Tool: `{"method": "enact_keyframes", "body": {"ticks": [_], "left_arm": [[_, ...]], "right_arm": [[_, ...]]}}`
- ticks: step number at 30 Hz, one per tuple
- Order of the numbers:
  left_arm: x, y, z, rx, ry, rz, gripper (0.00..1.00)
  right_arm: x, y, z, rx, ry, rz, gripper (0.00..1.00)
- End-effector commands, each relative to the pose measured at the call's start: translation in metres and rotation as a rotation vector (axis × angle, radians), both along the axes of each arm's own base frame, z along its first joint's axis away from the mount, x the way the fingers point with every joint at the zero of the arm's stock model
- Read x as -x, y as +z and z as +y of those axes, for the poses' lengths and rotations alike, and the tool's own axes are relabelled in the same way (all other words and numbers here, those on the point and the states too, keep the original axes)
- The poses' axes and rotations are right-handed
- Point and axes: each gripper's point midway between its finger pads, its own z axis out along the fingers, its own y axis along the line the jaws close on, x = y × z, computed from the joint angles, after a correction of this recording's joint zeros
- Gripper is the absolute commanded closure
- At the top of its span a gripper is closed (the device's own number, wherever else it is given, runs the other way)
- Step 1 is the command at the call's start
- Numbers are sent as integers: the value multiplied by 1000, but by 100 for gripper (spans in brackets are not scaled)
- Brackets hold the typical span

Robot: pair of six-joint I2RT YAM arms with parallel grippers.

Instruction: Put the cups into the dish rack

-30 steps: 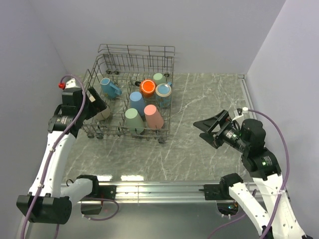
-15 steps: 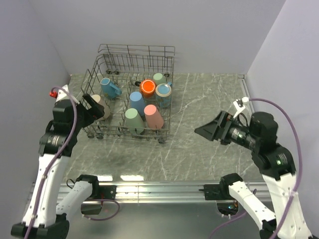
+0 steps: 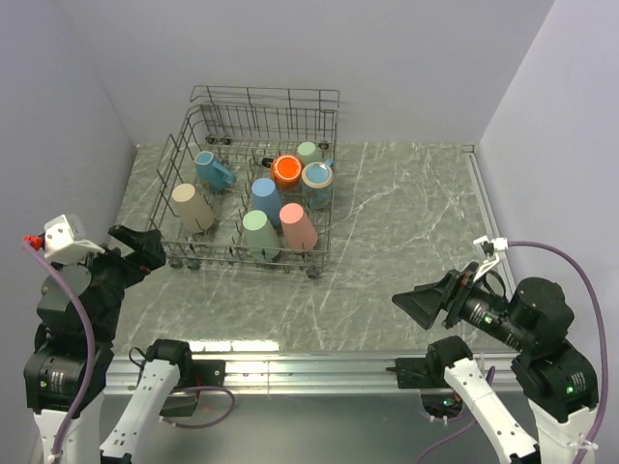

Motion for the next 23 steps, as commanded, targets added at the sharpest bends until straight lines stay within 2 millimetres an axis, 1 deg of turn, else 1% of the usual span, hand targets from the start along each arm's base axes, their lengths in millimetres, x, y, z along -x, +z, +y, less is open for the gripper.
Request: {"method": "enact_keyframes", "body": {"ticks": [1,2,4,7,10,13,16,20,23], "left_arm": [[15,-5,13,-38,58,51,1],[18,-11,13,-36,53,85,1],[21,-13,9,-23,32,99,1],[26,-21,9,-15,35,124,1],[30,-23,9,1,41,113,1],[31,-27,7,14,35,114,1],[29,-34,5,17,27,132,1],[24,-40,6,23,40,142,1],[18,-39,5,19,35,124,1]], "right_arm": [[9,3,-2,19,32,-54,0],[10,2,-4,25,28,-62,0],[13,-1,-7,26,16,-69,0],[17,6,-8,14,20,-95,0],[18,9,-9,8,23,-109,0],[14,4,-11,24,4,-87,0],[15,2,-11,36,11,-83,0],[19,4,-9,29,40,-110,1],[15,2,-15,48,1,-108,0]]}}
